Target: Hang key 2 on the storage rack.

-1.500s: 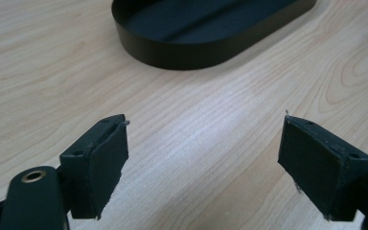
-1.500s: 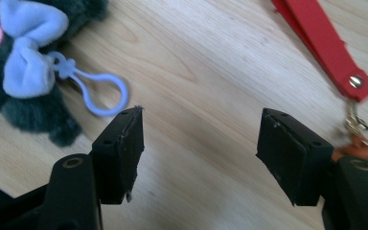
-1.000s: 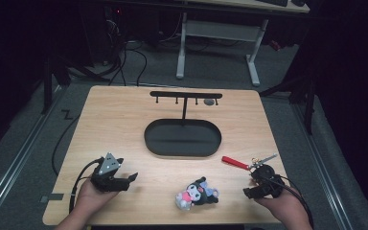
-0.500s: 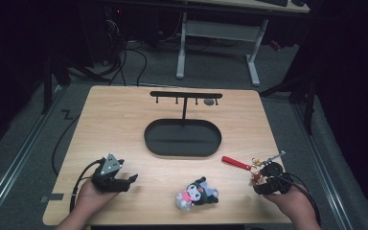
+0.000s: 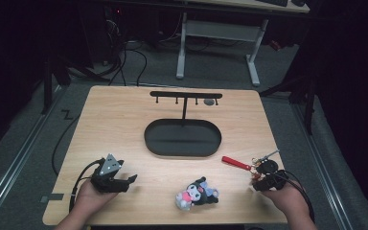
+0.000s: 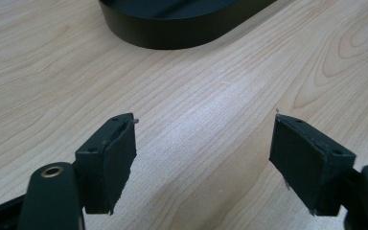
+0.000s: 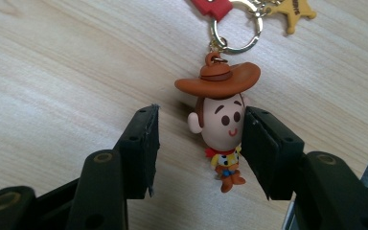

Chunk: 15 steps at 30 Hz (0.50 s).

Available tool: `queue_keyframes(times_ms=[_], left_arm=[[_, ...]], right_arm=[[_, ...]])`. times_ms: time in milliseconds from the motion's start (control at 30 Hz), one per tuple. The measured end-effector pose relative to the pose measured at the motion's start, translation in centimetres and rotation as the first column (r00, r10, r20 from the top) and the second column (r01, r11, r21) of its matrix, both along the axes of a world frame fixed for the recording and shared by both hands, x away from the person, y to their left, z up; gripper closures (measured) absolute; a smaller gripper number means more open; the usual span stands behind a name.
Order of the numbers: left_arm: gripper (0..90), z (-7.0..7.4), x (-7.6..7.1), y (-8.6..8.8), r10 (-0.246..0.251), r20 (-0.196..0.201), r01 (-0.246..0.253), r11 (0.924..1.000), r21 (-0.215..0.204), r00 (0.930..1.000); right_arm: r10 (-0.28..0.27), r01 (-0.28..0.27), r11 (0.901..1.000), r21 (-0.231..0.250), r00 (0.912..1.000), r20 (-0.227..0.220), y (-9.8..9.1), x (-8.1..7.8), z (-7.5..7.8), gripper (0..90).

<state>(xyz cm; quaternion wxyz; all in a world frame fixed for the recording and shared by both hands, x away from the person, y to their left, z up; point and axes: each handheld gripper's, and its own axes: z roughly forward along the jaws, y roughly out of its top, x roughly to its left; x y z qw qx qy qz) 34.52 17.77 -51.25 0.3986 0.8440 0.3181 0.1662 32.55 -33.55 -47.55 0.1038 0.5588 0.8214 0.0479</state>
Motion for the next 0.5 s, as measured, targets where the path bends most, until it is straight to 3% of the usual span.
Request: queue_keyframes(times_ms=[133,267,500], left_arm=[[25.2,0.0,0.0,0.0,-0.001,0.003,0.001,1.0000,0.005,1.0000],[25.3,-0.1,0.0,0.0,-0.003,0.000,0.003,1.0000,0.008,1.0000],[25.4,-0.1,0.0,-0.1,-0.006,-0.003,0.006,0.9999,0.011,1.0000]], right_arm=[[-0.011,0.011,0.9996,0.025,0.9999,-0.005,-0.2,0.2,-0.3,49.8],[-0.002,0.002,1.0000,0.002,1.0000,-0.005,0.1,0.4,-0.8,51.4],[-0.001,0.001,0.9999,0.013,1.0000,-0.008,0.1,0.4,-1.1,52.6]])
